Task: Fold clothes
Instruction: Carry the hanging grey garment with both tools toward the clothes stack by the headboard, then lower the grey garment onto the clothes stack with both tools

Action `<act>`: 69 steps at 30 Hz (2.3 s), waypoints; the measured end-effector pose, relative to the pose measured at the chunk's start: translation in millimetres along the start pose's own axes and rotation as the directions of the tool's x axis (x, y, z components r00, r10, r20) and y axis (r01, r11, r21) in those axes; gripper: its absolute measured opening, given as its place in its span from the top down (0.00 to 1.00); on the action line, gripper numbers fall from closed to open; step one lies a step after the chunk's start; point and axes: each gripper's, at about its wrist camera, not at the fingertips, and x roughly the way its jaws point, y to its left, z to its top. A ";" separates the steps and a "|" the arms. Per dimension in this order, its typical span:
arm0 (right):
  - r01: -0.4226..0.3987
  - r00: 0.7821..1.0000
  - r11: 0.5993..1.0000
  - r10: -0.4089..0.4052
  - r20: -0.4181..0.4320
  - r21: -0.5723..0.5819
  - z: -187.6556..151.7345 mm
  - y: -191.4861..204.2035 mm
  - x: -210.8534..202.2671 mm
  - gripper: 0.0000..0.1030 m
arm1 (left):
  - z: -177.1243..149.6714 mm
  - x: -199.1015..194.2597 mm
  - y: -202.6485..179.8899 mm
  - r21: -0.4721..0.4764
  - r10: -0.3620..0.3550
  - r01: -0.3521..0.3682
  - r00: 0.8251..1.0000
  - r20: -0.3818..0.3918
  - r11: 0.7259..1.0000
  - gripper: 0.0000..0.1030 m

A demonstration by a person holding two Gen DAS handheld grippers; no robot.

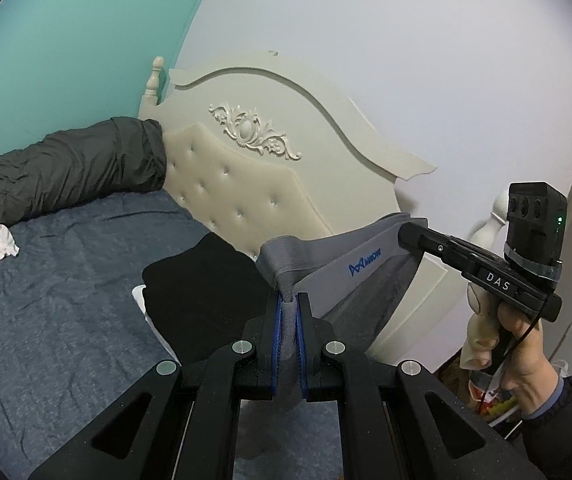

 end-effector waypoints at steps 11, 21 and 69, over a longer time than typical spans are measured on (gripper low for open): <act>0.021 1.000 0.999 -0.020 -0.022 0.029 -1.5 -36.8 42.2 0.95 | 13.3 64.1 29.7 -0.042 0.008 -0.009 1.000 -0.029 0.999 0.94; 0.062 0.996 0.998 -0.060 -0.069 0.028 9.2 -69.2 113.2 0.95 | 40.2 130.0 79.2 -0.079 0.046 -0.050 0.998 -0.050 0.996 0.94; 0.074 0.926 0.997 -0.067 -0.372 0.004 -30.5 -119.8 295.8 0.89 | 2.8 260.5 191.2 -0.178 0.139 -0.184 0.962 -0.235 0.967 0.56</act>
